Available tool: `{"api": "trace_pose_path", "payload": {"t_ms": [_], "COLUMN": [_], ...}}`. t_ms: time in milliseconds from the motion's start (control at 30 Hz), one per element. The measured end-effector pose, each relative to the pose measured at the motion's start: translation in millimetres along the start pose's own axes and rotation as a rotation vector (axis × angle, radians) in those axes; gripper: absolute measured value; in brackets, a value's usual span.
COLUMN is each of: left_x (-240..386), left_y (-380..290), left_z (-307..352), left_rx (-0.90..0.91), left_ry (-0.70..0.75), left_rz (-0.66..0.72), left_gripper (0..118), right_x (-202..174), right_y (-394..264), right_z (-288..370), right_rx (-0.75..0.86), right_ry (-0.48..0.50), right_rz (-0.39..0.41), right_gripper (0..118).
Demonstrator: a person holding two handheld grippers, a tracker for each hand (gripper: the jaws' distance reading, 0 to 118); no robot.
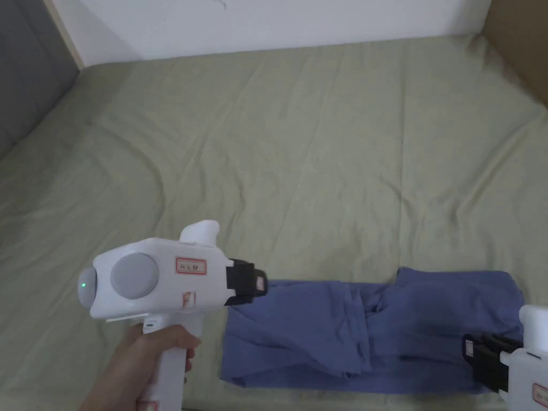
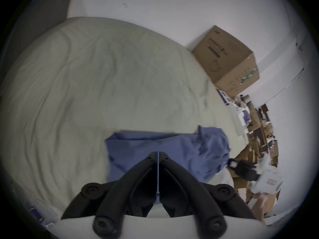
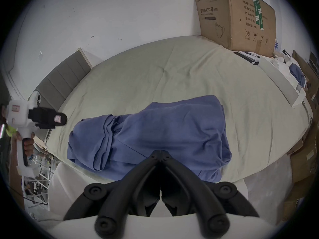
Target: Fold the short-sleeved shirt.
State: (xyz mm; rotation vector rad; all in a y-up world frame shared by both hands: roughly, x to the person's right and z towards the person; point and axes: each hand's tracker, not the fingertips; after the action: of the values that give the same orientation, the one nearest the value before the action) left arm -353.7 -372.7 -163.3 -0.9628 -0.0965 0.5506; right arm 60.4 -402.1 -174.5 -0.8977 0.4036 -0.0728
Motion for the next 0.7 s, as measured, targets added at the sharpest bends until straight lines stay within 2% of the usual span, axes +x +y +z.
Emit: {"api": "trace_pose_path", "payload": {"t_ms": [100,233,433,600,700], "left_x": [-7.0,3.4,51.3,82.5,89.7], "left_y": [-12.2,-29.3,-54.9,-60.7,-59.6], "left_z": [-12.8,-40.8,-91.9,-93.3,-86.7], "left_rx": [-0.031,-0.087,-0.195,-0.19,-0.193], "left_ry": [0.012,-0.064,-0.105,-0.108,-0.206], "left_rz": [-0.016,-0.004,-0.091,-0.153,-0.17], "left_gripper": [1,1,1,1,1], "right_x": [-4.4,-9.8,-9.7,-4.8,-4.6], "right_y": [1.9,3.8,3.5,0.2,-1.0], "right_z": [2.6,6.4,8.3,11.6,11.6], "right_rx": [0.032,0.067,0.07,0.06,0.057], "right_ry": [0.001,0.018,0.028,0.02,0.013], "right_rz": [0.0,0.023,0.017,0.01,0.007], "right_gripper": [0,0,0,0,0]}}
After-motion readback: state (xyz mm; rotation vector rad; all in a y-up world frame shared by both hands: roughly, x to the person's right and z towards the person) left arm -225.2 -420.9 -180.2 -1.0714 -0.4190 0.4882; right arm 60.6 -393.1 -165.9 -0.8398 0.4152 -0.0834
